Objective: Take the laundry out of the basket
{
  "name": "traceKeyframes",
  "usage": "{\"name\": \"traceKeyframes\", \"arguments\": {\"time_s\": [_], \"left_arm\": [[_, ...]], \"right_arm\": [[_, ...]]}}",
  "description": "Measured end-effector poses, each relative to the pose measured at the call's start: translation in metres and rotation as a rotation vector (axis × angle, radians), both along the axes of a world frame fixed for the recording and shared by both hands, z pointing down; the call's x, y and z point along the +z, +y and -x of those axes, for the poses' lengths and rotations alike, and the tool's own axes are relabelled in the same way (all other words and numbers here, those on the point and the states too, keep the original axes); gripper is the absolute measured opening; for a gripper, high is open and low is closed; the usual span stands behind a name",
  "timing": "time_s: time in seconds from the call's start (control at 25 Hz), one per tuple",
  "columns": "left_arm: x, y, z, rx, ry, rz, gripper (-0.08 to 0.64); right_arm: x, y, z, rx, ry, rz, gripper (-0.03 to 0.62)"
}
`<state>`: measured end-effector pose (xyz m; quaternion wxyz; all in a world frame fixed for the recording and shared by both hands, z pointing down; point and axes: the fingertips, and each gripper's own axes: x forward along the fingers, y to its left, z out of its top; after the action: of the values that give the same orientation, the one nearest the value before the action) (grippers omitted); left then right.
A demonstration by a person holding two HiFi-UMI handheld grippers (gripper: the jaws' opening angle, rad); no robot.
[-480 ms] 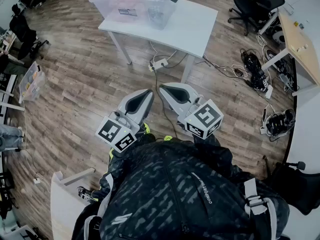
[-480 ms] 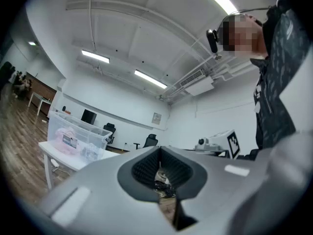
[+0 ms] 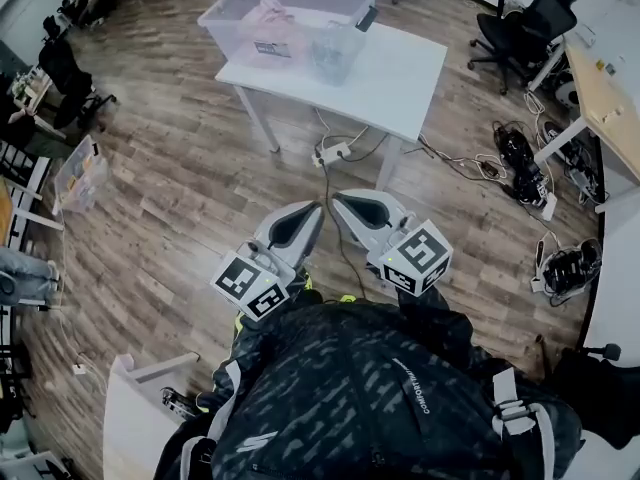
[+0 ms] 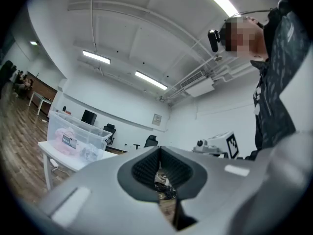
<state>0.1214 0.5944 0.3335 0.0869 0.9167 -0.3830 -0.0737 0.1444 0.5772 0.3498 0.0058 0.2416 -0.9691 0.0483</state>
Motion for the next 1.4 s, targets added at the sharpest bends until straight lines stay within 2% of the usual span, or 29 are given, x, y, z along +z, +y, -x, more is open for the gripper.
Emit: {"name": "traceKeyframes", "arguments": {"time_s": [0.6,0.96,1.16,1.4], "left_arm": [[-0.007,0.007,0.002,-0.049,0.015,-0.012,0.005],[0.008,0.012,-0.004,-0.071,0.031,0.027,0.005],[0.012,-0.001,0.005,-0.075,0.035,0.030,0.005],[0.015,-0.042,0.024,-0.069,0.043,0.026,0.005]], "right_arm": [[-0.006,0.005,-0.004,-0.032,-0.031,0.004,0.000],[0.003,0.006,-0.010,-0.054,-0.027,0.024,0.000],[0.007,-0.008,-0.001,-0.061,-0.031,0.026,0.000],[0.011,-0.044,0.016,-0.048,-0.026,0.029,0.000]]}}
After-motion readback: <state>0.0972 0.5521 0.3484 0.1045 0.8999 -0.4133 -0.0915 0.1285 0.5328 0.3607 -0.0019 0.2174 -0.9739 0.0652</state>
